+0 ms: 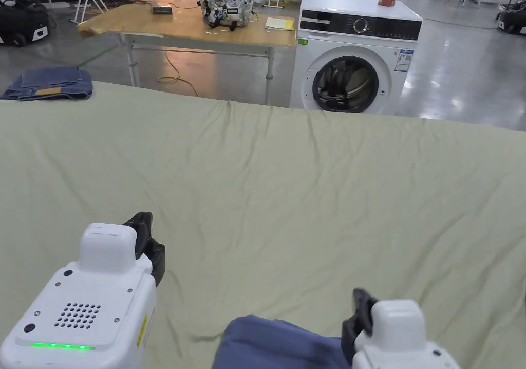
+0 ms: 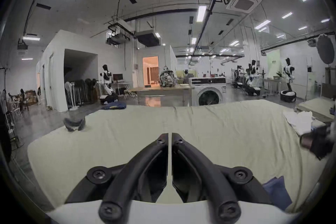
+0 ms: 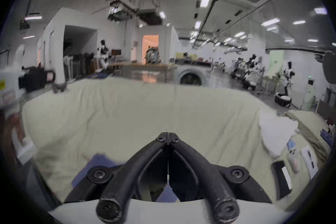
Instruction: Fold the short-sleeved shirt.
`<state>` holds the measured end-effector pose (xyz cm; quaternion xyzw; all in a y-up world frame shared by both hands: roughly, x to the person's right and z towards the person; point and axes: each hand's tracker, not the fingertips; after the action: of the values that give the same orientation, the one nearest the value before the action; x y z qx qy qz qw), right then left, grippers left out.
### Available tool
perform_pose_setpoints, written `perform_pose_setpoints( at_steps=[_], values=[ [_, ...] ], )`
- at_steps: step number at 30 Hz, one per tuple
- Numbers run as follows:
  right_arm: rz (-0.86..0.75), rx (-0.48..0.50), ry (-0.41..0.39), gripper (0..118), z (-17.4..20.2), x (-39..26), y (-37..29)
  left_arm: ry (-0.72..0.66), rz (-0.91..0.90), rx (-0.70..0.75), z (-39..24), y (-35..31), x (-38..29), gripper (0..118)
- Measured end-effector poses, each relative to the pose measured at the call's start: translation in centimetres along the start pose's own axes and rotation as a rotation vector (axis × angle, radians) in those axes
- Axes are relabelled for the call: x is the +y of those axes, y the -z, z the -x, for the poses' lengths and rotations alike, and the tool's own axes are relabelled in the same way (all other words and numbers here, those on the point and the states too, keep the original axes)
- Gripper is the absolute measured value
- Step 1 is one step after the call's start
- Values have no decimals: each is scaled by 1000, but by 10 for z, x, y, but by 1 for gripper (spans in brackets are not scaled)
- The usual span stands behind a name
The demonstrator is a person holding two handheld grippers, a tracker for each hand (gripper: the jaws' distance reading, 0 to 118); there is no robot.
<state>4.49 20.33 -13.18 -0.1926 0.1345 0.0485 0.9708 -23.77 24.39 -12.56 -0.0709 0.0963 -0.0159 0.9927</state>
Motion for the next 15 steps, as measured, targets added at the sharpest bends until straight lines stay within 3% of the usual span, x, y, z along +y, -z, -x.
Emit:
perform_pose_setpoints(
  at_steps=[3, 5, 9, 15],
  values=[
    [114, 33, 11, 0, 11, -35, 10, 5, 60, -23, 4, -5, -10, 0],
    [181, 10, -7, 0, 15, -55, 20, -13, 118, -51, 8, -10, -18, 0],
    [308, -21, 36, 0, 3, -93, 46, -84, 252, -140, 18, -14, -35, 0],
    [278, 3, 5, 0, -2, -89, 46, -360, 614, -550, 48, 25, -66, 0]
  ],
)
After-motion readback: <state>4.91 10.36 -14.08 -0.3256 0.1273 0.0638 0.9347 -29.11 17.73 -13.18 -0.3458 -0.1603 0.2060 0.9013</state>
